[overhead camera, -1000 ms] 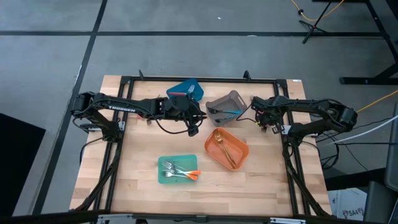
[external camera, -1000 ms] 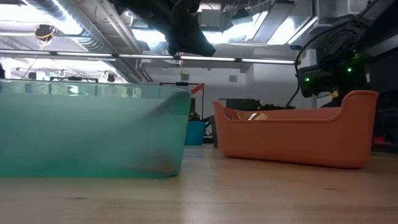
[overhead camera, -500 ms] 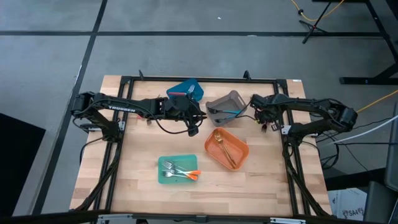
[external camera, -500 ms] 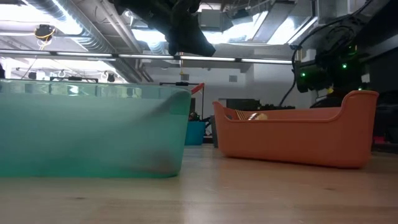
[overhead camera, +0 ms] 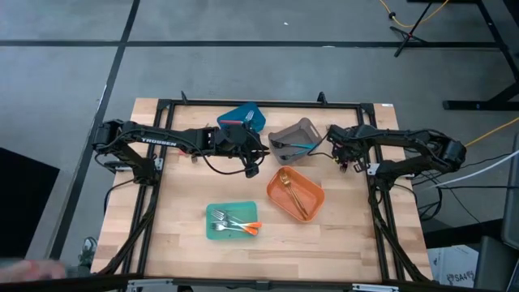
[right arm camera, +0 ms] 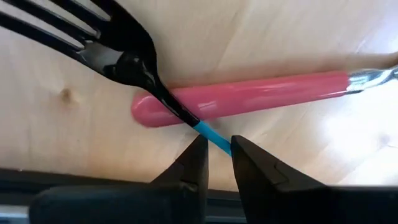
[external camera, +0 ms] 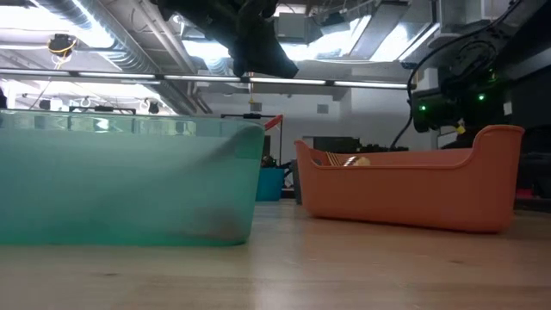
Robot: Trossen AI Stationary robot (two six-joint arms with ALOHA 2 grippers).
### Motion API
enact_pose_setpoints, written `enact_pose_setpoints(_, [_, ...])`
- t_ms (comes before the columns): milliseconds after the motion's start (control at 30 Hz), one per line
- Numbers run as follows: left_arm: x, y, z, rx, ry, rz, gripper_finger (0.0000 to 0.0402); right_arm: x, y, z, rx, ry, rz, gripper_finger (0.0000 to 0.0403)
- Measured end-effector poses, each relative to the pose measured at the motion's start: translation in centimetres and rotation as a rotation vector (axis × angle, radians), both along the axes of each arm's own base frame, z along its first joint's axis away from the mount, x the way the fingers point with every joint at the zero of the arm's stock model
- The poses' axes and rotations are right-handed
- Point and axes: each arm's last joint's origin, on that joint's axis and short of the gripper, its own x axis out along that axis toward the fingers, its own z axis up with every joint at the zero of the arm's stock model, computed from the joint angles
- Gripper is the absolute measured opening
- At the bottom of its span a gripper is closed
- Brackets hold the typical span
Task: Sort silverware by color (type)
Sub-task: Put the blue fork into the black bin
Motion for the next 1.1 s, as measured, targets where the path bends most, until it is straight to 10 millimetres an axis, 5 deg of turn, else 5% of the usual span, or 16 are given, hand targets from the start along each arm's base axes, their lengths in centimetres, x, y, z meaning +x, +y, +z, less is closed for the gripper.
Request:
enact_pose_setpoints(833, [-0.01, 0.0, -0.01, -0.001, 0.001, 0.0, 0.0064, 0.23, 0.36, -0.07, 0.122, -0.096, -0.059, 0.0067])
enact_pose_setpoints(1100, [-0.01, 0.0, -0.02, -0.002, 0.002, 0.0, 0.0064, 0.25, 0.36, -0.06, 0.122, -0.094, -0.042, 0.0013])
